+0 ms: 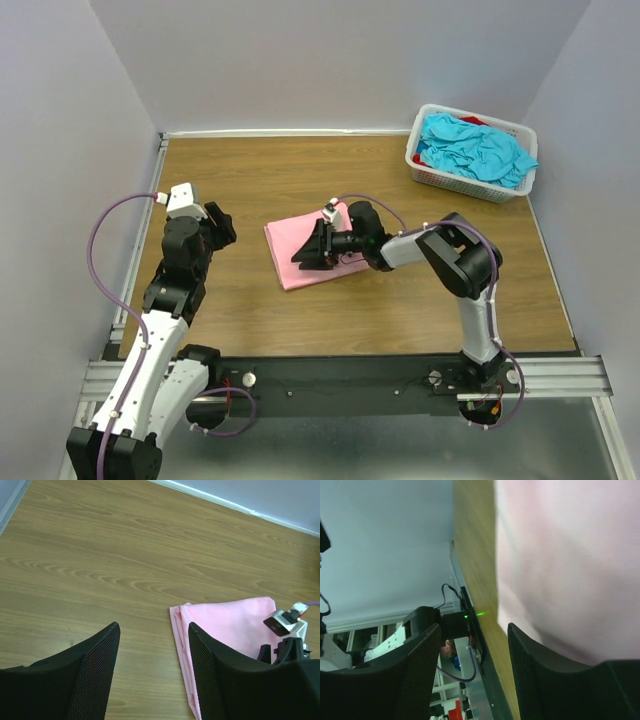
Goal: Fold and stack the t-shirts
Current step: Fold the tshirt
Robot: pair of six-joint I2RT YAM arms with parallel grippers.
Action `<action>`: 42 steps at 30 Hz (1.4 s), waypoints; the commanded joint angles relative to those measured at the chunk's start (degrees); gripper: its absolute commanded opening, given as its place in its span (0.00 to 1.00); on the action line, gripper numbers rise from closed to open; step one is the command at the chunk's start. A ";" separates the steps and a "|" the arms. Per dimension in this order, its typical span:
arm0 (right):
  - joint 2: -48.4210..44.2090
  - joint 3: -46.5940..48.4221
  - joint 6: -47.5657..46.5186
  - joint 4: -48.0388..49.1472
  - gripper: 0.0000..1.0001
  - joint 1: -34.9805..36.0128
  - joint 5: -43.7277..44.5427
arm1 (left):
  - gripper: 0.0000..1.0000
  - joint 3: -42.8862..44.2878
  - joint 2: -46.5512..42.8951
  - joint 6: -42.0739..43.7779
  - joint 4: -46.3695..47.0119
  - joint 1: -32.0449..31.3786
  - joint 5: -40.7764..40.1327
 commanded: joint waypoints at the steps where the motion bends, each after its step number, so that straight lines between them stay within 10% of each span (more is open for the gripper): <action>1: -2.30 5.46 1.39 -1.18 0.63 3.04 0.01 | 0.65 0.41 0.45 1.23 2.04 0.83 -1.72; 15: 11.50 11.71 2.35 -1.18 0.63 8.23 -0.26 | 0.65 0.14 1.24 1.32 2.74 1.10 -0.23; 24: 0.80 14.61 -5.81 -11.26 0.63 5.95 1.31 | 0.65 -0.47 3.52 -0.17 7.04 1.10 8.89; 42: 3.06 19.44 -15.84 -19.29 0.63 -14.00 13.62 | 0.37 3.48 40.95 -16.35 32.62 -0.40 27.37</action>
